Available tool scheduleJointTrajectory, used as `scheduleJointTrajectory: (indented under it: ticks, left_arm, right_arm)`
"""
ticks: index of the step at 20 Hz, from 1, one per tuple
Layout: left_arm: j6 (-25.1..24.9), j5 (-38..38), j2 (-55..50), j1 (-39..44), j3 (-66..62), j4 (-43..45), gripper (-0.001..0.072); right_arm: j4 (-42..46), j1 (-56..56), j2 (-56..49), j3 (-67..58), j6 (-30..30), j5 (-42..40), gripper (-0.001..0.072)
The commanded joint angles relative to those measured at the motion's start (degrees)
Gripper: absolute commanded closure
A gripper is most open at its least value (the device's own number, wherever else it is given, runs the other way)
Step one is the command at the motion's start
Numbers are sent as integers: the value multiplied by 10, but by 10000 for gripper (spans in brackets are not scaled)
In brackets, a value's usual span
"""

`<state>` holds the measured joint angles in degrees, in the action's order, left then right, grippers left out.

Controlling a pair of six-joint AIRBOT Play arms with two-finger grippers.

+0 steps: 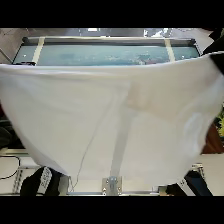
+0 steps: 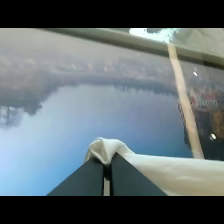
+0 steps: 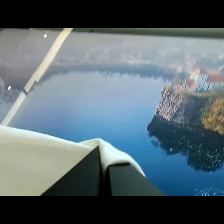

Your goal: Fold the shirts.

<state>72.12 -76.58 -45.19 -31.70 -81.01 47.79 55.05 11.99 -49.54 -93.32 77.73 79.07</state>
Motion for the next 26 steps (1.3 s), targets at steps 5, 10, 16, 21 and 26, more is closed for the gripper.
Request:
scheduleJointTrajectory:
  ticks: [5,10,16,21,26]
  left_arm:
    - [-9,267,-311,231,37,224,701]
    - [21,363,-461,258,-30,263,700]
    - [21,234,-471,259,-43,305,701]
    - [21,184,-472,262,16,319,701]
    - [21,184,-475,264,63,319,700]
  right_arm:
    - [-10,-51,-330,55,-59,-140,698]
    - [-49,-70,-492,17,-59,-306,699]
    - [29,-73,-499,-15,-37,-198,699]
    - [143,-85,-462,60,9,-141,699]
    - [139,-85,-464,184,11,-188,698]
